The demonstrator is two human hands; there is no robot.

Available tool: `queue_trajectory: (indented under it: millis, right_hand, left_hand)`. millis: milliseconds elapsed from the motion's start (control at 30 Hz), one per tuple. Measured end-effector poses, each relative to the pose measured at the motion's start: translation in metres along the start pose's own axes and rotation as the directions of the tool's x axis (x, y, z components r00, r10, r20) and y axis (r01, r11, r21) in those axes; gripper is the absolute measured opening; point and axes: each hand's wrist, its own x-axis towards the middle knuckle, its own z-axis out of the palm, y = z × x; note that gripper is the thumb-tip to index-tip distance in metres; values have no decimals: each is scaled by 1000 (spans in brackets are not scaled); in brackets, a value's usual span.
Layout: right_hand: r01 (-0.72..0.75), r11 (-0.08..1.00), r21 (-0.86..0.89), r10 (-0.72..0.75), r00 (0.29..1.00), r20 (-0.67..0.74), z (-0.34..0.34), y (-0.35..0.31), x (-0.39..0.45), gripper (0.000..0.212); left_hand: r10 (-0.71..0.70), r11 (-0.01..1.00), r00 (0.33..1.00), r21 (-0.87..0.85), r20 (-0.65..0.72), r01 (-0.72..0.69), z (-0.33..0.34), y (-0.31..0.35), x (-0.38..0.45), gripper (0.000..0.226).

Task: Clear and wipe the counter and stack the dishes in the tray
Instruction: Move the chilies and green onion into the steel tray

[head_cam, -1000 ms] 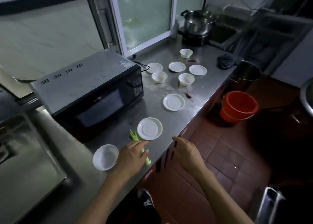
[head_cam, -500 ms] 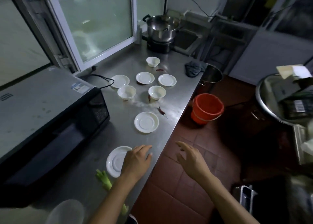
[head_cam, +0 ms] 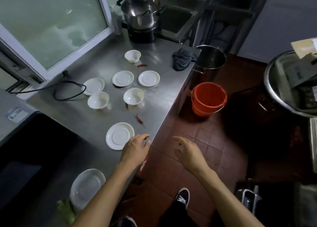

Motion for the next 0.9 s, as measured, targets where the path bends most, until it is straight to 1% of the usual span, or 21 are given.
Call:
queue_trajectory:
  millis: [67, 200, 433, 567, 667, 800, 900]
  right_hand:
    - [14, 1000, 6, -14, 1000, 24, -11, 11, 15, 47]
    - [65, 997, -35, -62, 995, 82, -22, 22, 43, 45]
    - [153, 988, -36, -147, 980, 137, -18, 14, 96, 41]
    - [217, 974, -59, -205, 963, 173, -11, 6, 134, 38]
    - [253, 960, -122, -223, 950, 218, -6, 3, 165, 40]
    - [276, 954, -121, -230, 926, 300, -3, -2, 194, 40]
    - [261, 958, -118, -213, 924, 316, -1, -6, 215, 38]
  left_hand:
    - [-44, 999, 999, -10, -4, 44, 5, 12, 12, 33]
    - [-133, 991, 989, -22, -61, 132, 7, 22, 34, 32]
    - [-259, 964, 961, 36, -98, 263, 7, 6, 65, 31]
    - [-284, 954, 948, 59, -140, 295, 11, -13, 94, 26]
    - [-261, 957, 948, 80, -179, 279, 22, -32, 121, 20]
    - [-272, 947, 948, 127, -164, 294, 40, -53, 152, 22]
    - [-263, 942, 952, 173, -157, 289, 51, -62, 169, 20]
